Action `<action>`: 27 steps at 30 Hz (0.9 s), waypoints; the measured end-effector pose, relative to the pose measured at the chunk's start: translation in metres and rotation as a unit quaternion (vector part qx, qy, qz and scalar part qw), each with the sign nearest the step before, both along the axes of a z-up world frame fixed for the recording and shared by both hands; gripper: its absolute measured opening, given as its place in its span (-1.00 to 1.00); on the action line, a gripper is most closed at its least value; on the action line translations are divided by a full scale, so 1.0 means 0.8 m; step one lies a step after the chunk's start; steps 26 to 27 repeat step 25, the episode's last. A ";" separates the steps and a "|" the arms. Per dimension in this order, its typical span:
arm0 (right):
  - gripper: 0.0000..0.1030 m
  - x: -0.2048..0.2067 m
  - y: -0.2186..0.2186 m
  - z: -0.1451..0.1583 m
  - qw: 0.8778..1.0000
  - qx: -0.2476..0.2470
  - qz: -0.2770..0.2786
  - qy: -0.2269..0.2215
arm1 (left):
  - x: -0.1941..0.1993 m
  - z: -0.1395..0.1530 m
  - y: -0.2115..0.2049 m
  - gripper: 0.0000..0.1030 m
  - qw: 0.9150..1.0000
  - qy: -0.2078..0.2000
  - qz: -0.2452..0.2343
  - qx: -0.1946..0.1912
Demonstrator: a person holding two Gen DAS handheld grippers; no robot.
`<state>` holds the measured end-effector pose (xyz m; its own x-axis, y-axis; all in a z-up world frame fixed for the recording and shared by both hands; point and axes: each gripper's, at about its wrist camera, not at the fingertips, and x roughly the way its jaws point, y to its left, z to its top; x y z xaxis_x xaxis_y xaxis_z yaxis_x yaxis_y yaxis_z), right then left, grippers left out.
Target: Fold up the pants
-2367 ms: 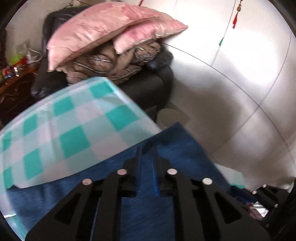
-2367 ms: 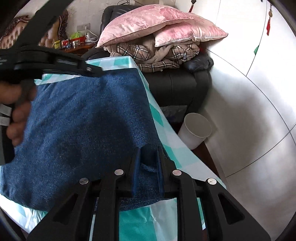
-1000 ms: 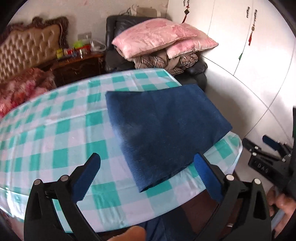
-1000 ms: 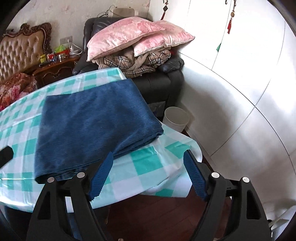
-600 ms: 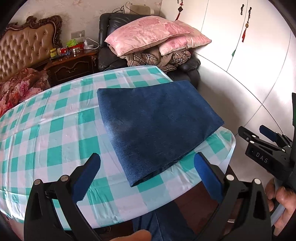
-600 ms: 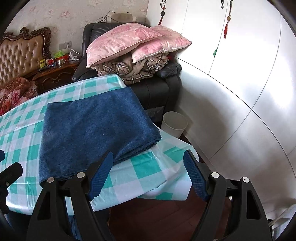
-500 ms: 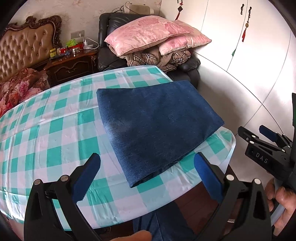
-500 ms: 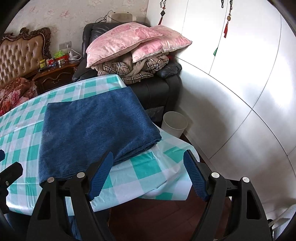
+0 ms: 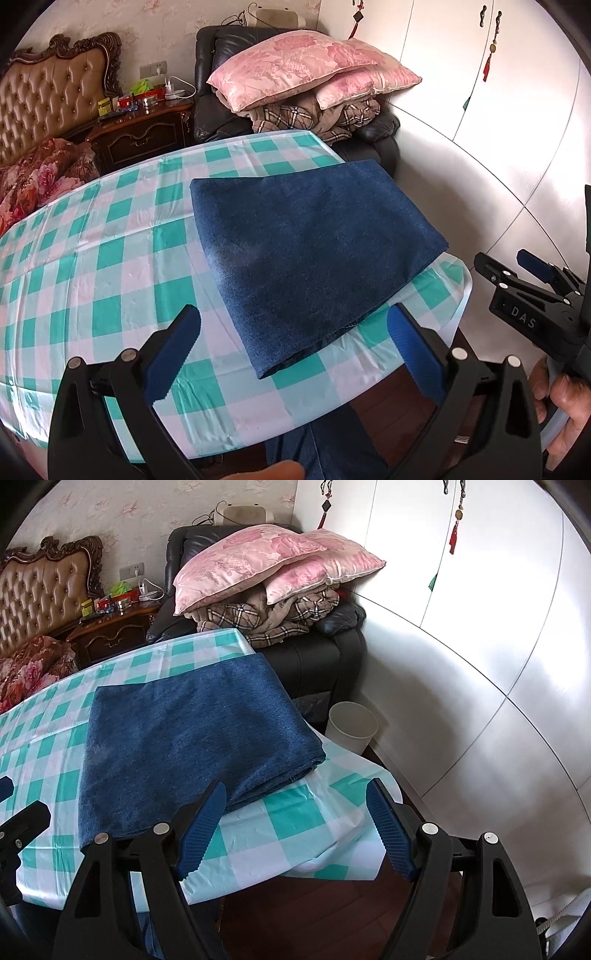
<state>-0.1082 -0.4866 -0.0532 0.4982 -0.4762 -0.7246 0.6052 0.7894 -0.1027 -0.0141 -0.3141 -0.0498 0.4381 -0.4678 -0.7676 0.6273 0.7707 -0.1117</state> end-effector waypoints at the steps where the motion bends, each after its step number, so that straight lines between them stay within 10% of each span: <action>1: 0.47 0.000 0.000 -0.001 1.000 0.000 0.001 0.000 | 0.000 0.000 0.000 0.96 1.000 0.000 0.000 0.000; 21: 0.61 0.002 -0.006 -0.007 1.000 0.009 -0.004 -0.003 | 0.018 -0.005 -0.007 0.96 0.997 0.025 -0.047 -0.056; 27: 0.70 0.007 -0.015 -0.015 0.999 0.027 -0.004 -0.033 | 0.040 0.005 0.086 0.97 0.996 -0.019 0.034 -0.076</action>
